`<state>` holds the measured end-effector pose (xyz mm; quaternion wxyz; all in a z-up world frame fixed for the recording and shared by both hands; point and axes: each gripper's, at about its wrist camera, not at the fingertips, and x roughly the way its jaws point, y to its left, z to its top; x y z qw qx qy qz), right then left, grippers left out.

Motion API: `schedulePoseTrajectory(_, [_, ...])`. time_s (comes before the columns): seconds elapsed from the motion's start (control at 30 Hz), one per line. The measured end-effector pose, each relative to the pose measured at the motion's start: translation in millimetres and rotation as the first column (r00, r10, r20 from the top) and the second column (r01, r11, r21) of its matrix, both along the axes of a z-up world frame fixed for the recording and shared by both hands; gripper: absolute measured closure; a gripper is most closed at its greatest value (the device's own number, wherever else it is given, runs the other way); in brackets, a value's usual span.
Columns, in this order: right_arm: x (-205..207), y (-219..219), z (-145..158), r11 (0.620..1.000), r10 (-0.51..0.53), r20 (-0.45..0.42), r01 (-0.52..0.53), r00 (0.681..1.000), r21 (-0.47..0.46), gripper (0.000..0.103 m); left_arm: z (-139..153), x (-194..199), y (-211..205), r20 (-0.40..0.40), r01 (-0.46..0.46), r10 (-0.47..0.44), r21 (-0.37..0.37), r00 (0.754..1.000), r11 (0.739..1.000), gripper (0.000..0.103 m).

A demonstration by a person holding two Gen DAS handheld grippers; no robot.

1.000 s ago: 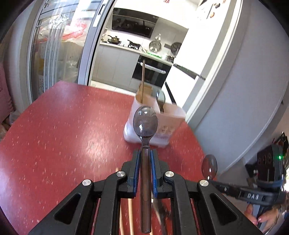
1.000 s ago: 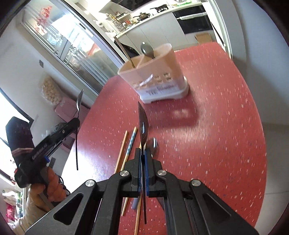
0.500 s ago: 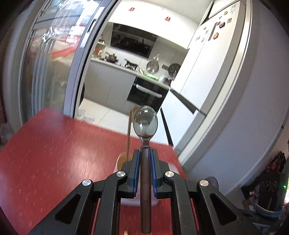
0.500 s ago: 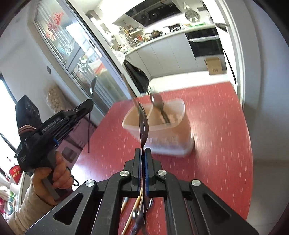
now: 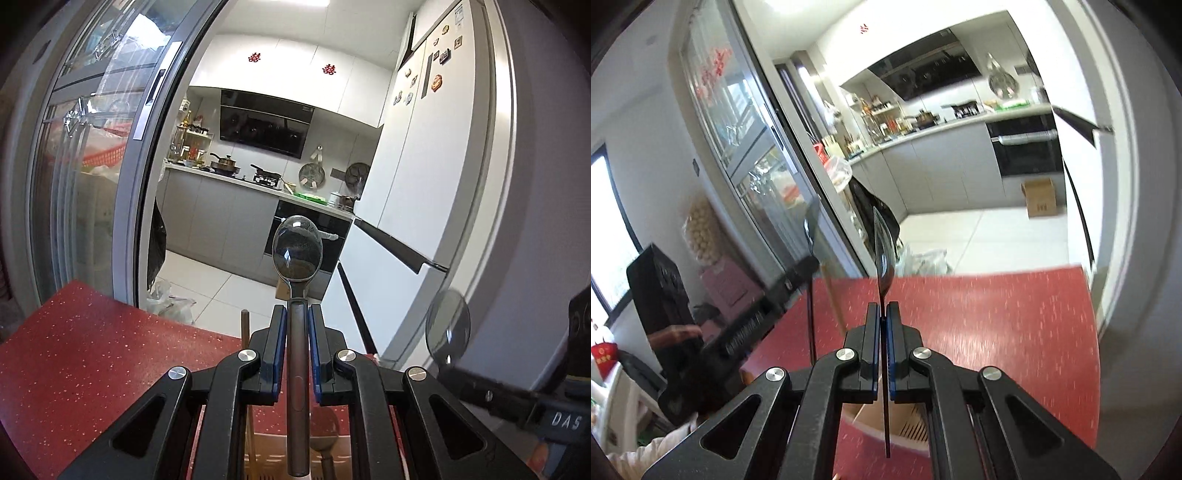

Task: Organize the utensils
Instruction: 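Carry both spoons to the holder, lower them in and open both tools, then move both open tools back over the remaining utensils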

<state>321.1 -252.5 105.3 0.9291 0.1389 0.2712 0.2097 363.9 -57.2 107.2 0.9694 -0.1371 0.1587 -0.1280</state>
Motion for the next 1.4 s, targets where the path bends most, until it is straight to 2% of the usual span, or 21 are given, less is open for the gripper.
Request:
schedulePoseTrajectory(0.17, [16.3,21.6,-12.5,0.994,0.017,0.083,-0.007,0.996,-0.111,0.099,-17.4,5.3,-2.0,0.002,-0.017,0.017,0.002,1.0,1.0,0.062])
schedulePoseTrajectory(0.53, [14.3,45.8,-64.4,0.959,0.085,0.112,-0.051,0.99,-0.278,0.1,-50.5,-14.1,-16.4,0.005,-0.032,0.031,0.09,0.999,0.995,0.062])
schedulePoseTrajectory(0.7, [6.8,45.9,-75.6,0.948,0.108,0.087,-0.076,0.99,-0.308,0.1,-59.4,-25.7,-22.2,-0.013,-0.041,0.044,0.158,0.999,0.987,0.062])
schedulePoseTrajectory(1.1, [7.2,43.3,-82.7,0.948,0.12,-0.002,-0.115,0.993,-0.296,0.098,-65.4,-44.5,-17.5,-0.079,-0.015,0.031,0.197,0.996,0.98,0.062])
schedulePoseTrajectory(1.13, [6.4,42.6,-82.2,0.949,0.118,-0.011,-0.116,0.993,-0.293,0.093,-64.7,-46.4,-16.6,-0.084,-0.017,0.034,0.198,0.996,0.98,0.062])
schedulePoseTrajectory(1.23, [3.5,39.5,-77.8,0.961,0.102,-0.029,-0.106,0.994,-0.256,0.058,-60.9,-51.8,-12.5,-0.102,-0.021,0.042,0.196,0.994,0.98,0.062])
schedulePoseTrajectory(1.4, [-6.5,26.8,-68.5,0.979,0.065,-0.058,-0.075,0.996,-0.19,0.055,-55.5,-66.5,-5.3,-0.157,-0.005,0.039,0.213,0.987,0.977,0.062])
